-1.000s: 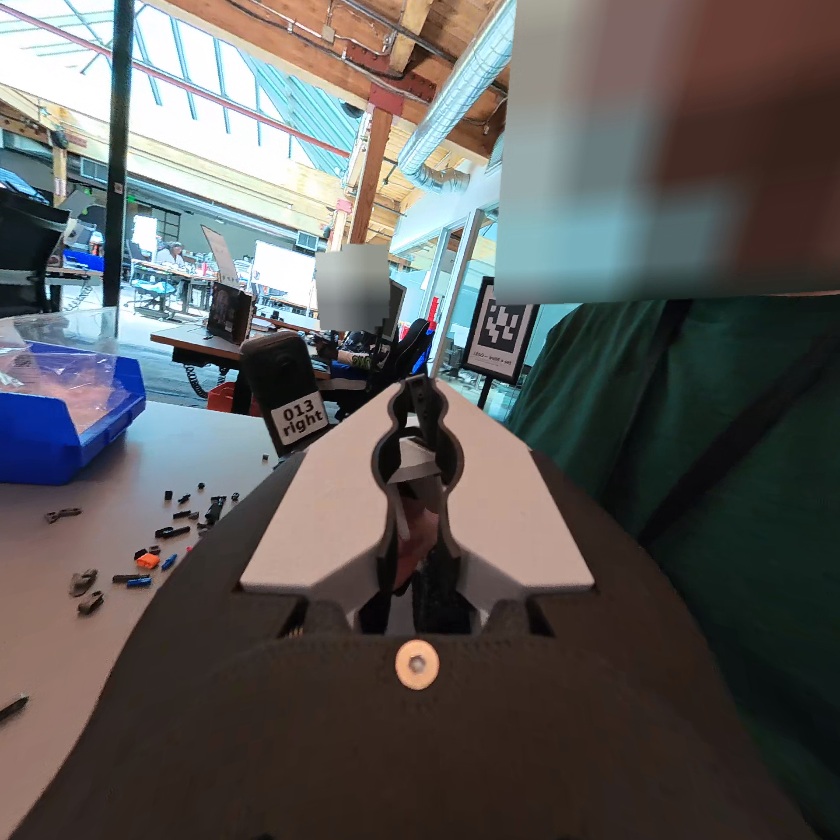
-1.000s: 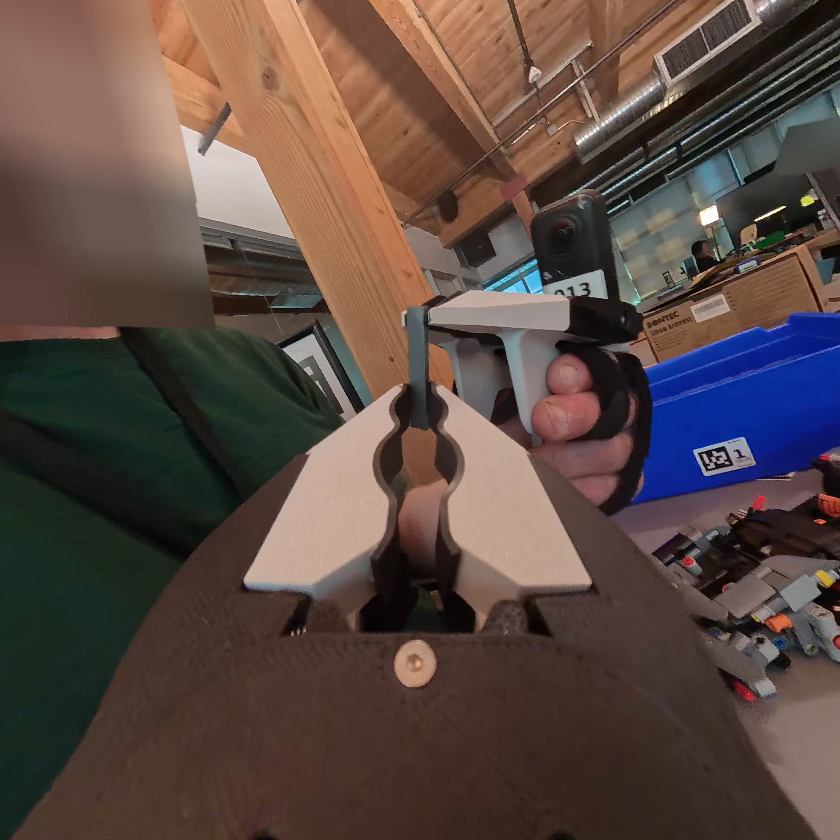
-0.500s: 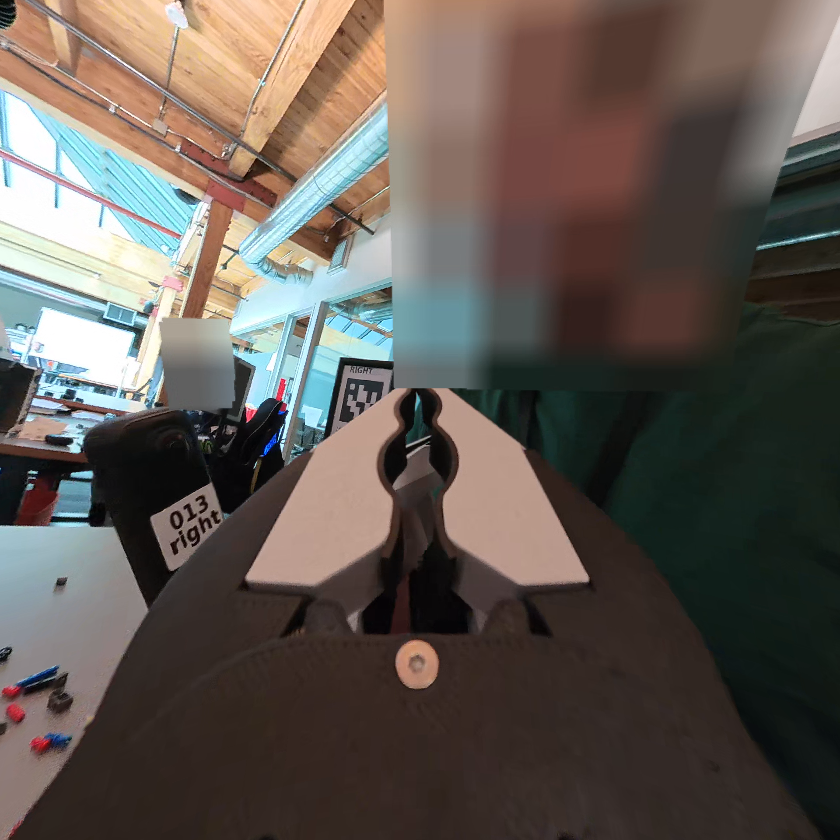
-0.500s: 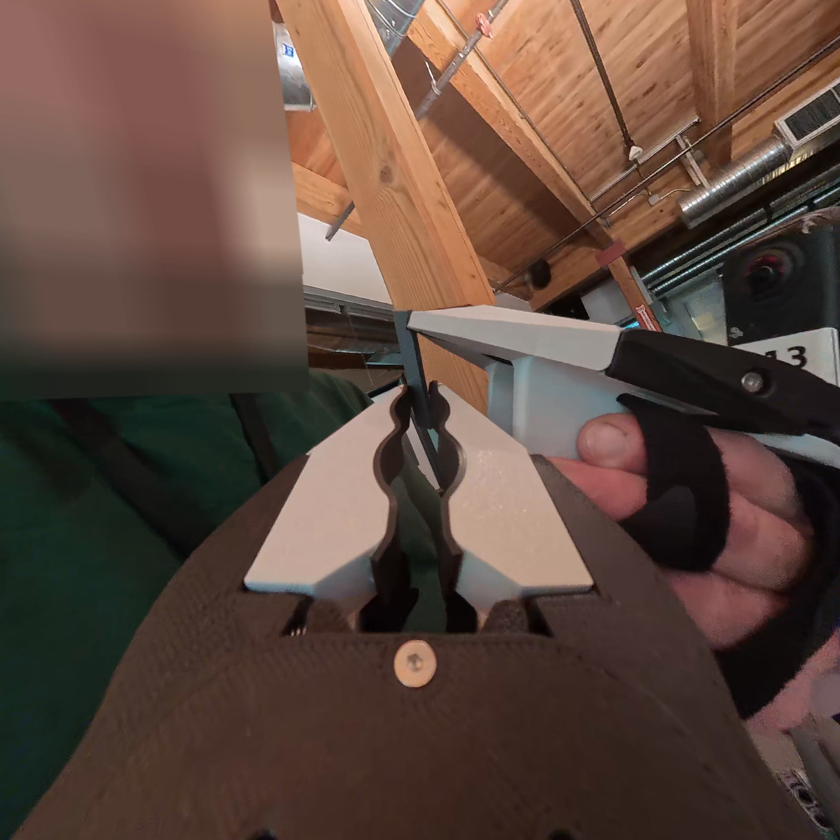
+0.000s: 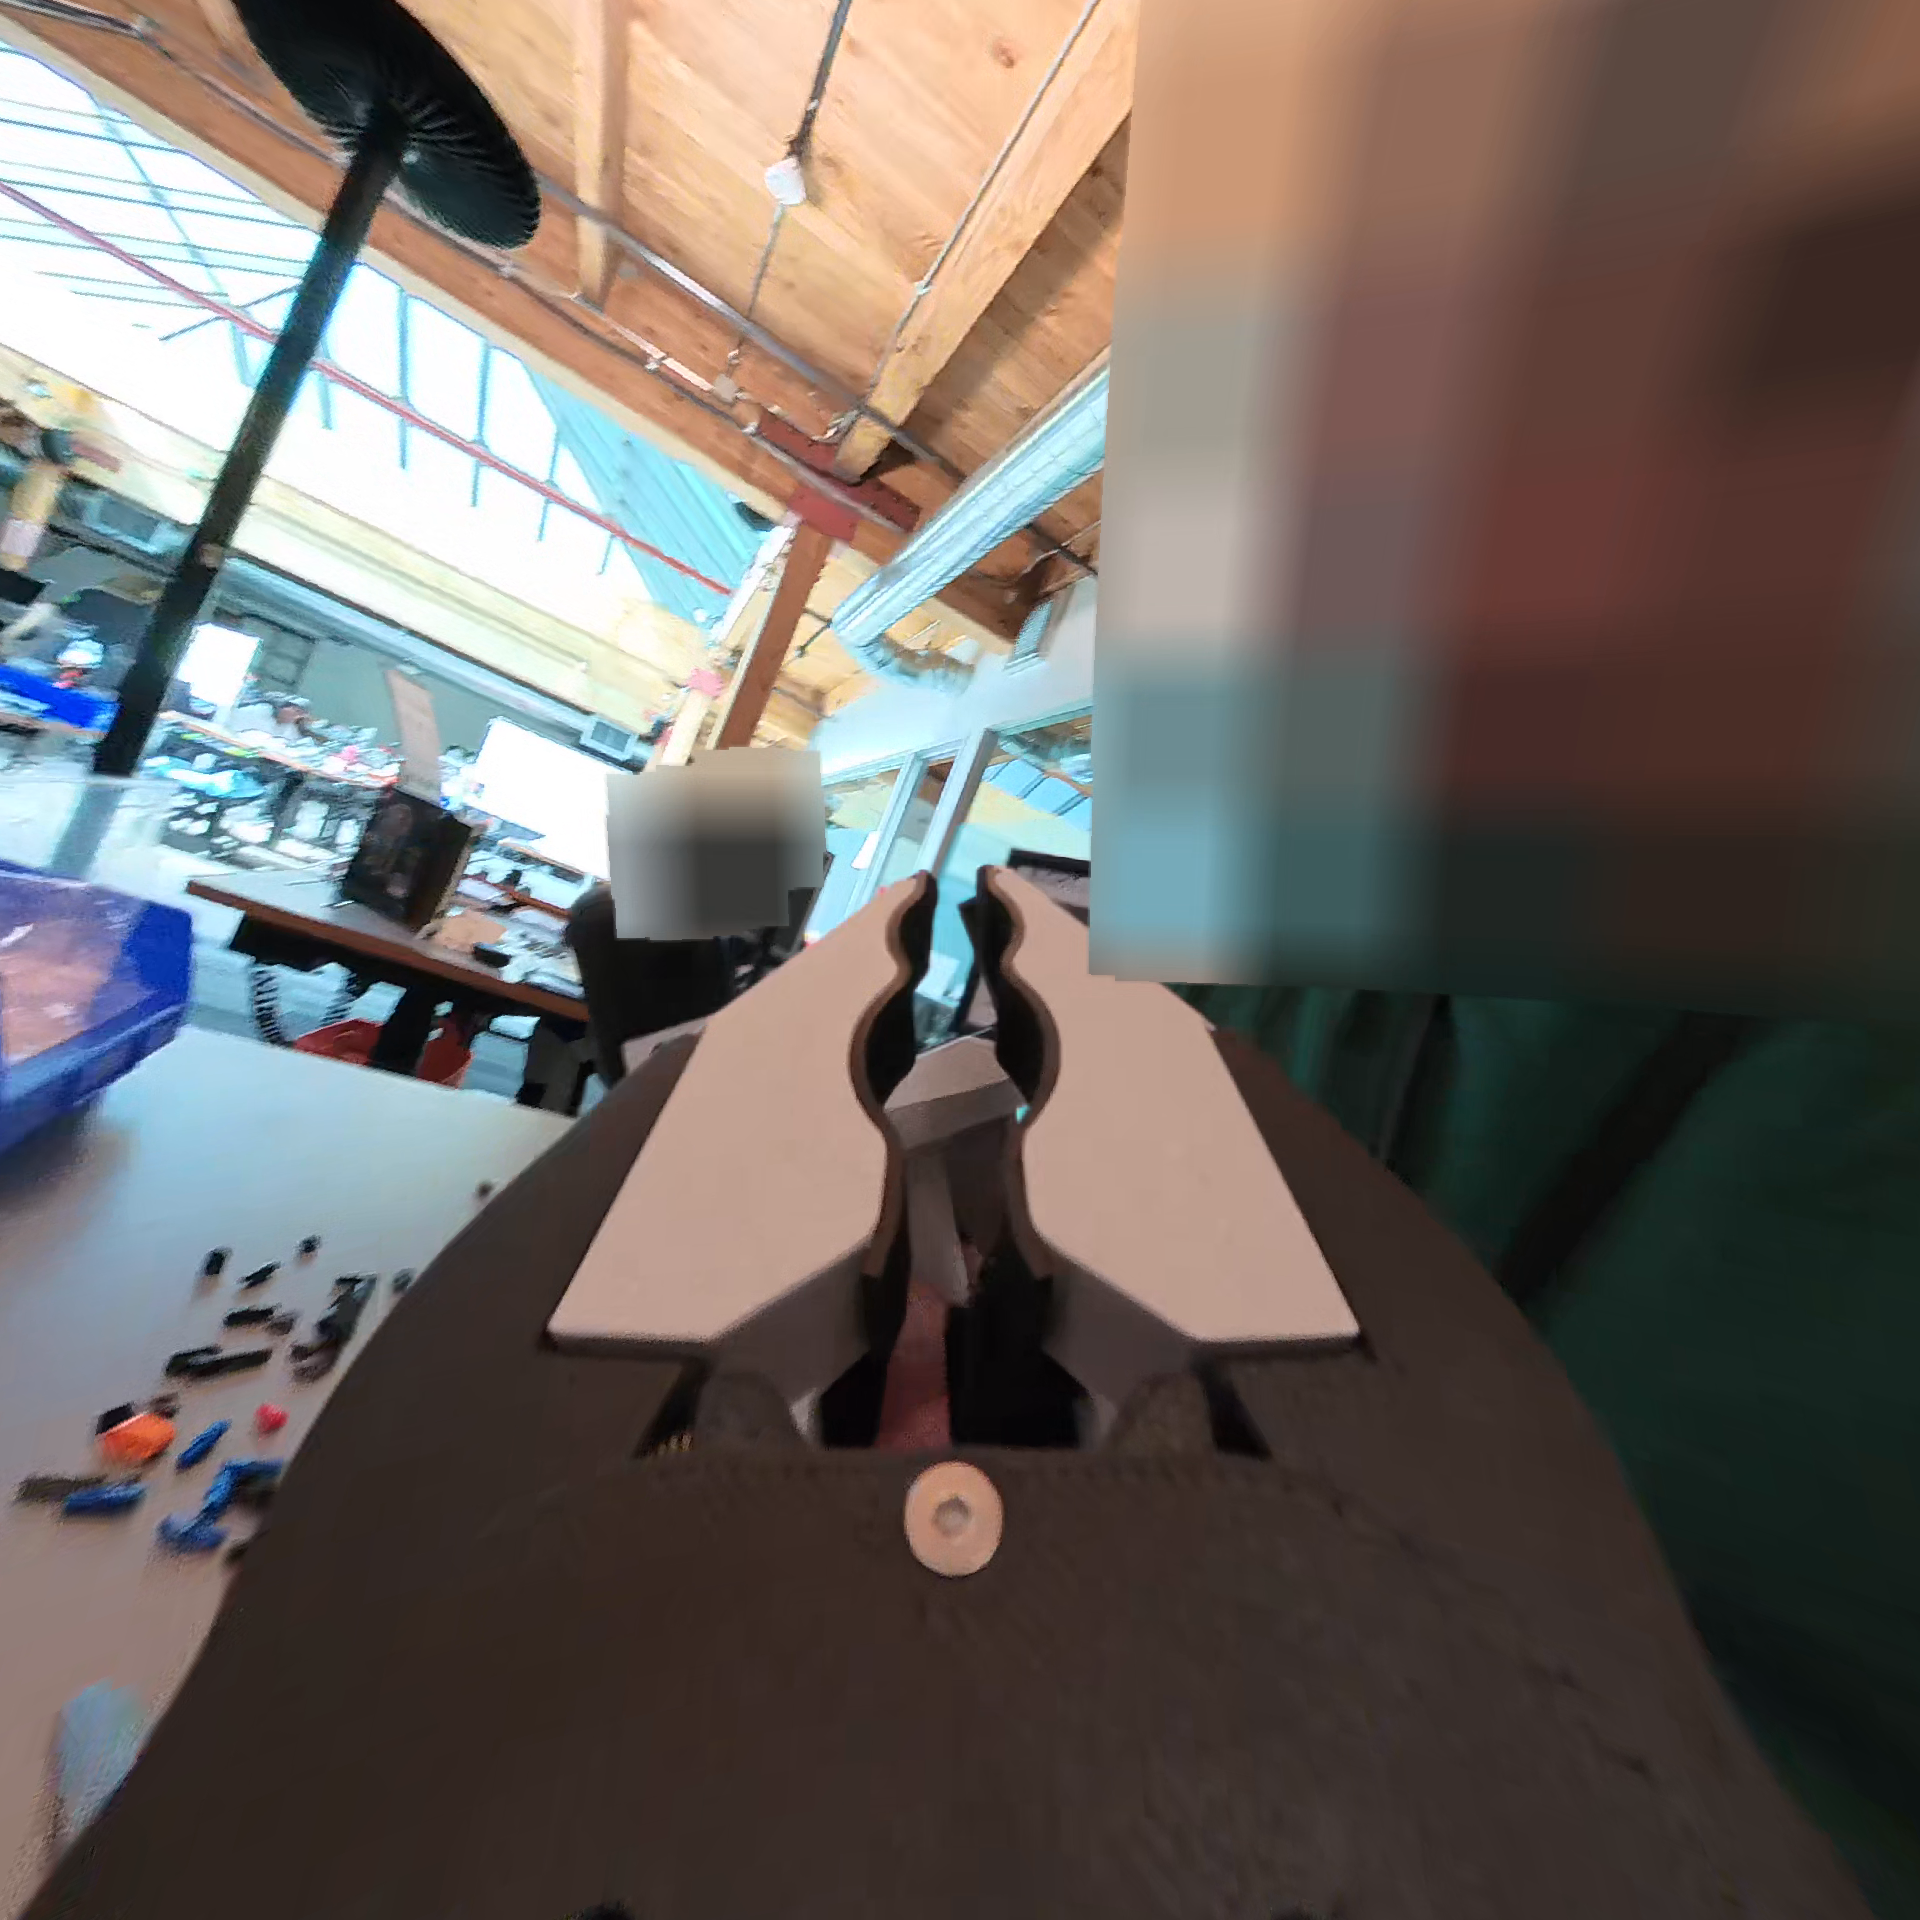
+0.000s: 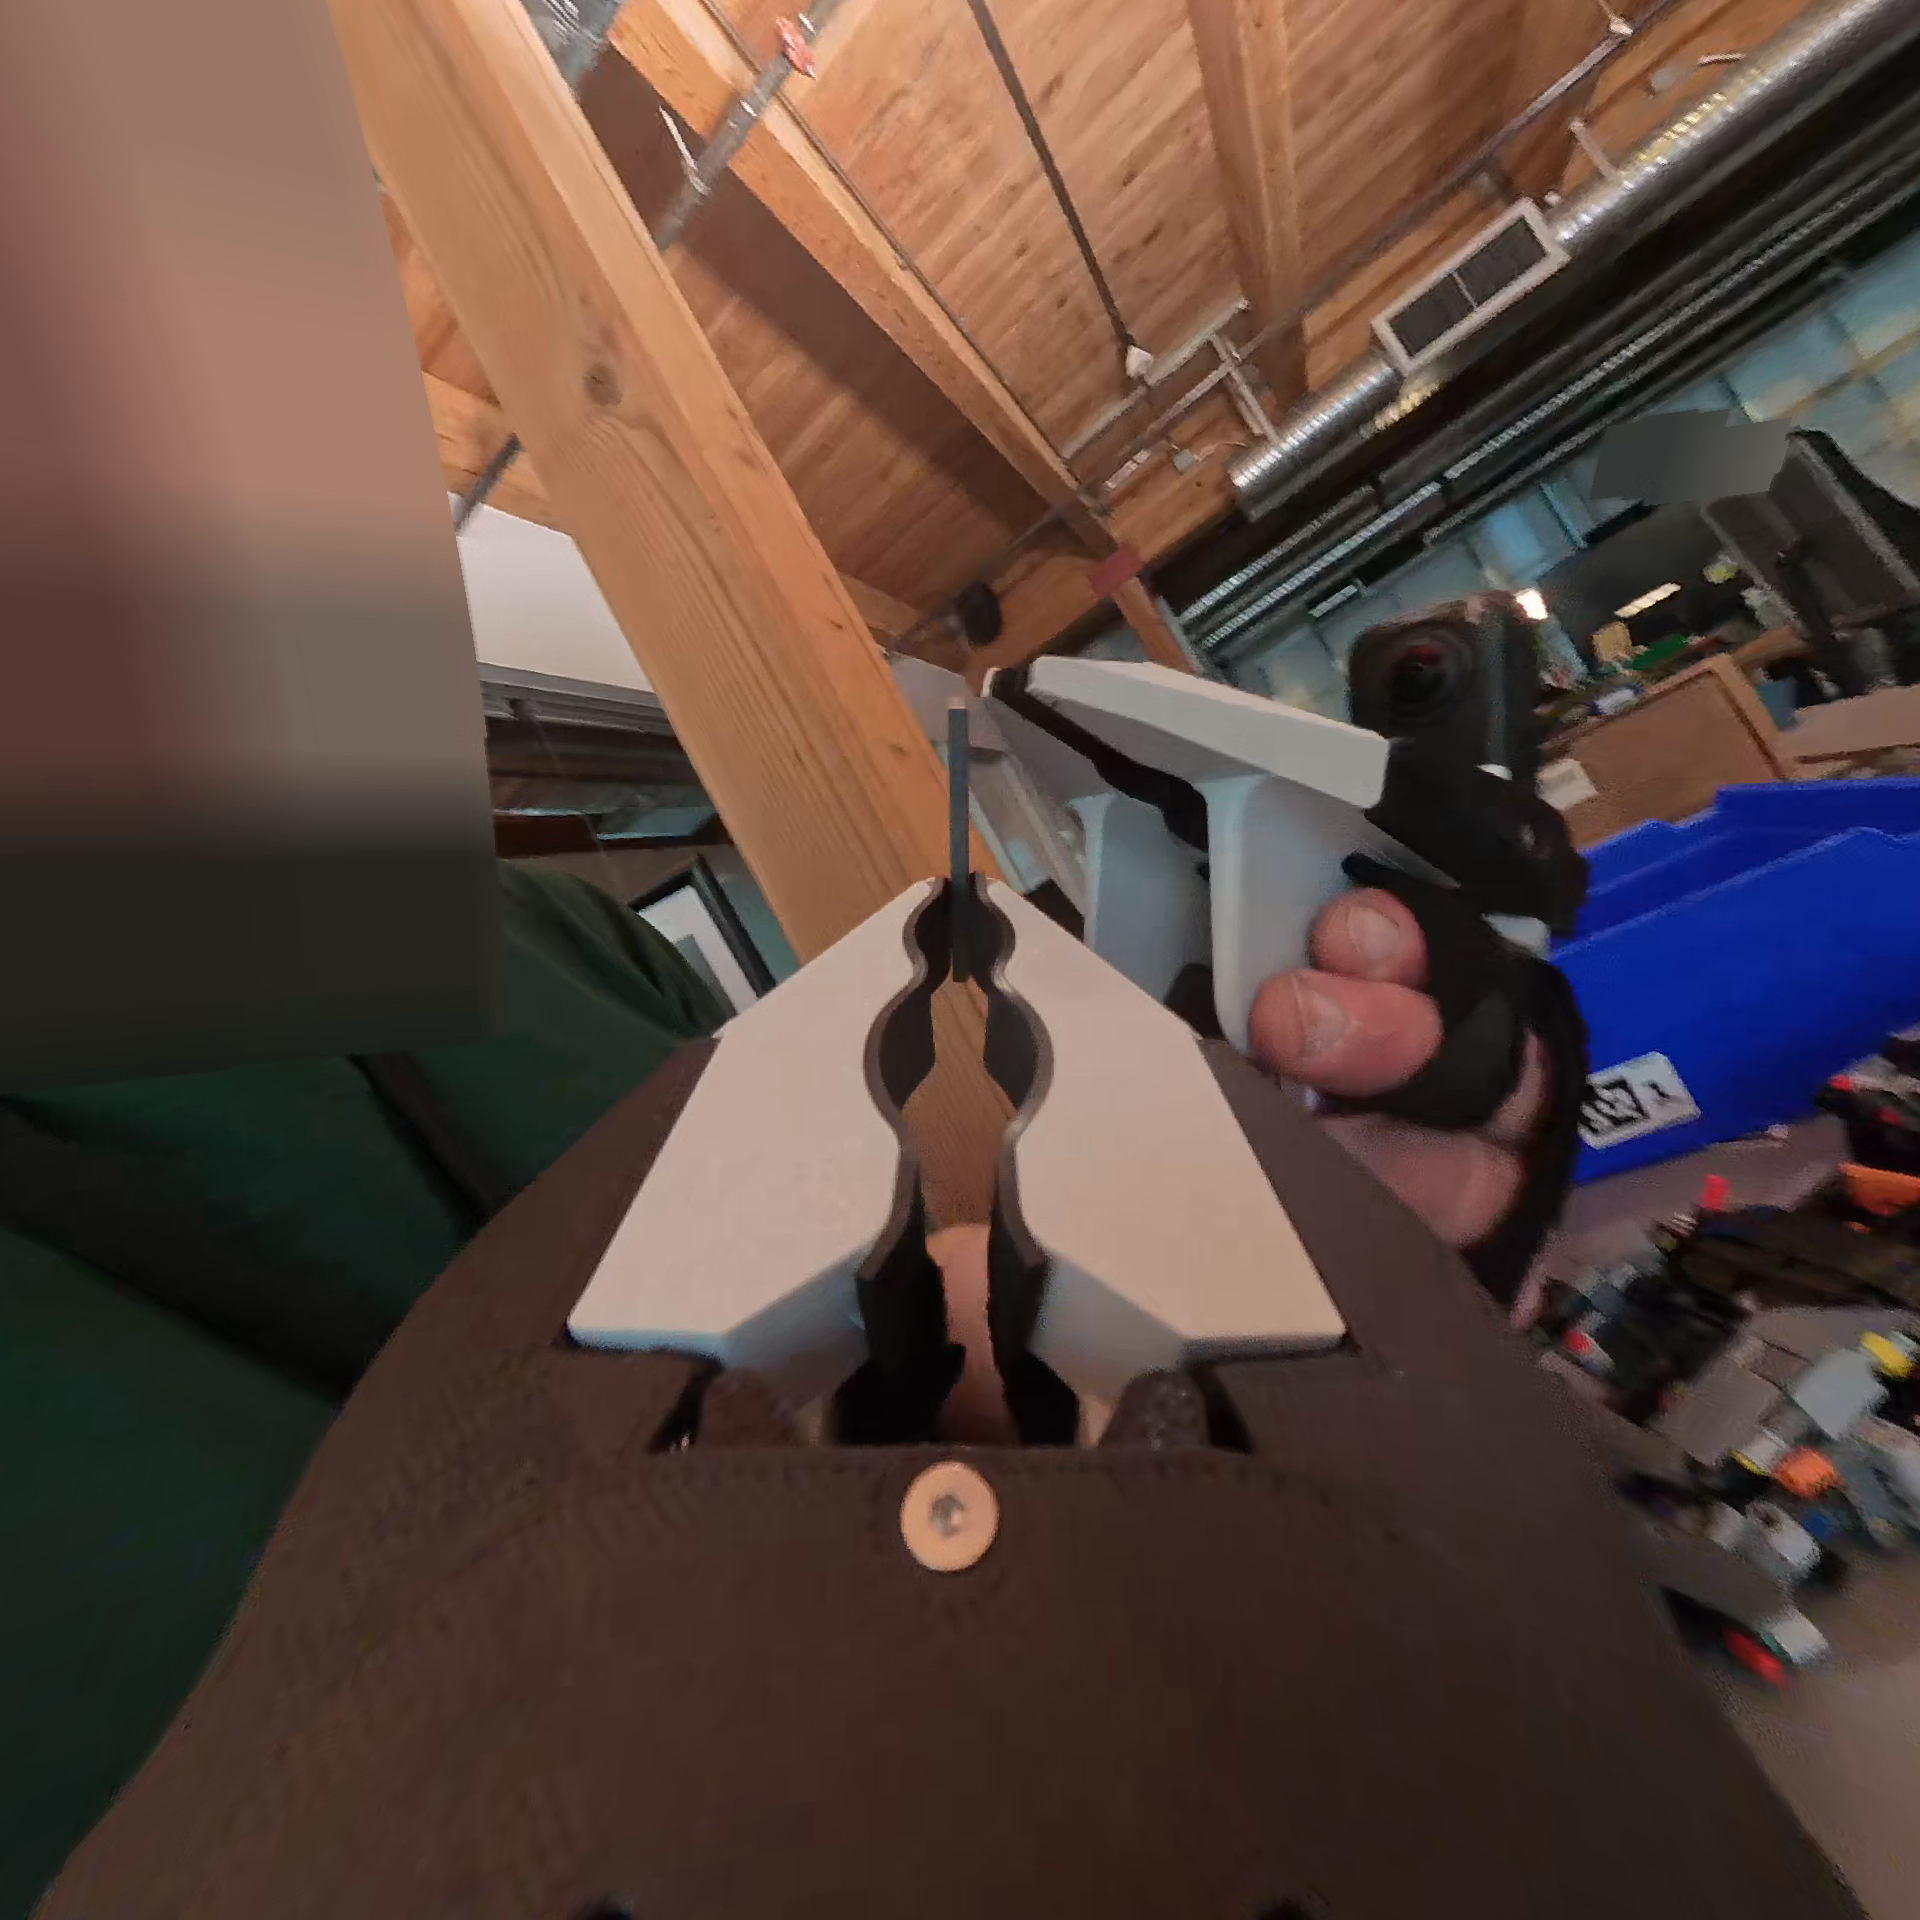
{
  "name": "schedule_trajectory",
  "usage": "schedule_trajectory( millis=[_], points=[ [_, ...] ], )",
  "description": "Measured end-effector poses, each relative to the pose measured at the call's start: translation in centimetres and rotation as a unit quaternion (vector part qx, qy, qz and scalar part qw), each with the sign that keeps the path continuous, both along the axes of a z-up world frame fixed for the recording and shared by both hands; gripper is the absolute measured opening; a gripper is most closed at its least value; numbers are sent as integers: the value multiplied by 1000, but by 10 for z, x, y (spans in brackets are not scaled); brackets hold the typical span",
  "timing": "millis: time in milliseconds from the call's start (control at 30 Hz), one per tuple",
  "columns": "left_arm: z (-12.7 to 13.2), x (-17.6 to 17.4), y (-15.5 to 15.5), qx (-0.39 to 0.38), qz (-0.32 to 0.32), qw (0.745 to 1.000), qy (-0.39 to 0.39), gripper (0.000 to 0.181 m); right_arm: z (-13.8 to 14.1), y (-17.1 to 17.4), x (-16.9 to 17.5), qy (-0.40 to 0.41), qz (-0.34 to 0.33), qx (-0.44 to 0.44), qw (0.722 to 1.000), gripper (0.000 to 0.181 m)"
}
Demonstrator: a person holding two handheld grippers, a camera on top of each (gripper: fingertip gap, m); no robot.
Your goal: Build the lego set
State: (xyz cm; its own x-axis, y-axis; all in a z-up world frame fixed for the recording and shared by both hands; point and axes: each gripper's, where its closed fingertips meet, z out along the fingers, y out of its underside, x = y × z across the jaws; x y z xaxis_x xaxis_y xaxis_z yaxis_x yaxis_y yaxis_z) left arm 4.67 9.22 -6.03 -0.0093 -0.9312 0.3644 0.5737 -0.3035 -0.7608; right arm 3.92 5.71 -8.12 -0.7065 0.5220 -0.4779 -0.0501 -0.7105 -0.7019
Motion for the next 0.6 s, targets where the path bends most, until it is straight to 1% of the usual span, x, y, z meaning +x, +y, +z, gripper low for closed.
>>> schedule_trajectory(
  millis=[33, 100, 133, 167, 233, 333, 400, 500, 533, 600],
  points=[
    [-3, -3, 0, -4, 19, 999, 28, 11, -4, 4, 2, -14, -13, 12, 1000, 1],
    [-16, -9, -2, -12, 67, 992, 105, 16, -8, 17, 11, -31, -44, 26, 998, 1],
    [-27, -9, -6, -12, 91, 982, 163, 22, -13, 22, 16, -45, -61, 42, 996, 1],
    [-44, -7, -12, -14, 113, 966, 234, 24, -18, 25, 22, -57, -74, 59, 994, 1],
    [-74, -2, -23, -22, 145, 927, 345, 28, -33, 31, 31, -93, -98, 86, 987, 1],
    [-116, 10, -40, -36, 152, 868, 471, 37, -61, 32, 37, -154, -115, 127, 973, 1],
    [-153, 12, -48, -51, 148, 813, 561, 42, -77, 31, 40, -184, -126, 150, 963, 1],
    [-207, 8, -58, -73, 129, 731, 666, 44, -87, 22, 44, -198, -117, 161, 960, 1],
    [-219, 7, -61, -77, 125, 715, 683, 45, -89, 20, 44, -204, -118, 167, 957, 0],
    [-235, 4, -63, -91, 127, 699, 698, 46, -94, 17, 45, -216, -120, 181, 952, 0]
  ],
)
